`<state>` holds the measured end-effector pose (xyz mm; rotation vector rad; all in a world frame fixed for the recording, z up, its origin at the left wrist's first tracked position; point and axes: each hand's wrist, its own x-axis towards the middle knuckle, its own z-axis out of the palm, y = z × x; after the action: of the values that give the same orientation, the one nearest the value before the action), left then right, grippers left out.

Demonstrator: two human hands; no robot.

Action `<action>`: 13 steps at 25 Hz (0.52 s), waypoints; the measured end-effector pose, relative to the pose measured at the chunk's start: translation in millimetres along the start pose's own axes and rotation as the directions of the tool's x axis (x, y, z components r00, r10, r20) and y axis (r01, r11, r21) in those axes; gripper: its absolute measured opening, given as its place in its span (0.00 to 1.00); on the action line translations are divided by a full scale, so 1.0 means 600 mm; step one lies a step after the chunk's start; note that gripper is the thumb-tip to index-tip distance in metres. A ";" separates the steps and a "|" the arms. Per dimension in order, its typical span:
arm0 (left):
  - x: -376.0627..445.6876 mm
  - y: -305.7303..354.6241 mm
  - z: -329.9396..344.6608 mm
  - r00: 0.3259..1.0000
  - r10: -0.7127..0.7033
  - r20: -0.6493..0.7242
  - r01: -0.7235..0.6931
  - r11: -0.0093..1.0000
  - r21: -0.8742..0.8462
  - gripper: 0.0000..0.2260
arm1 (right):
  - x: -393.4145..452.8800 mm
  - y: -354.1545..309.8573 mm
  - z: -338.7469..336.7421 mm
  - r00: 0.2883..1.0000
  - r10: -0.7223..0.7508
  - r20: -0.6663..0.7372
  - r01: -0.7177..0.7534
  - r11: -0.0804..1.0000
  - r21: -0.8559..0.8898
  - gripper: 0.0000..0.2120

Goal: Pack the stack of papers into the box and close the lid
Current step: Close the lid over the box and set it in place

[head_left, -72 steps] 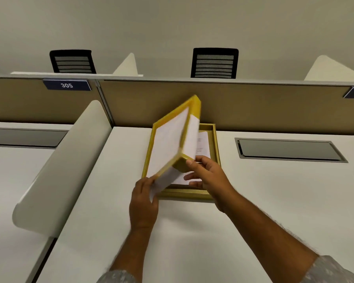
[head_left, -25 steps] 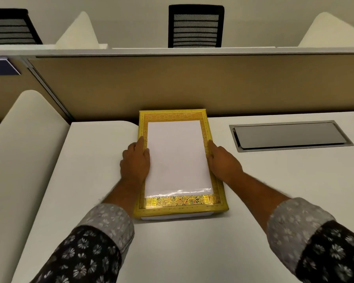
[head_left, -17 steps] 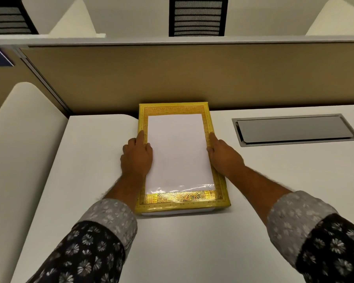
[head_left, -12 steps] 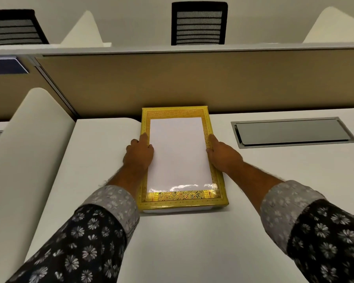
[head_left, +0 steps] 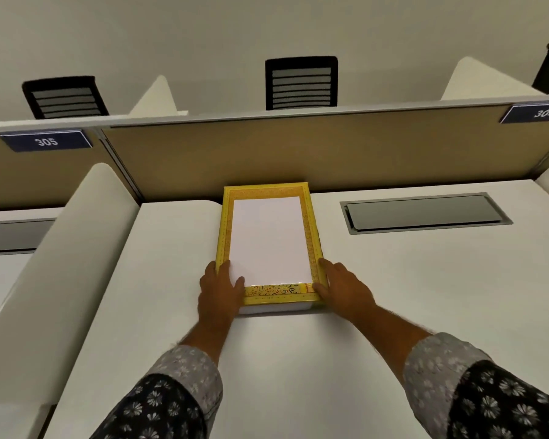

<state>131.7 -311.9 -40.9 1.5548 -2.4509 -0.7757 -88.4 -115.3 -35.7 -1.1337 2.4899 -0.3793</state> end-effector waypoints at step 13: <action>-0.279 0.092 0.034 0.980 0.155 -0.125 -0.152 0.988 0.034 0.37 | -0.227 0.091 -0.041 0.986 -0.117 -0.115 0.118 0.993 0.005 0.40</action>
<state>156.1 -139.8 -5.5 1.3576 -2.4589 -0.6036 -53.4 25.8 -4.6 -1.2921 2.5211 -0.5041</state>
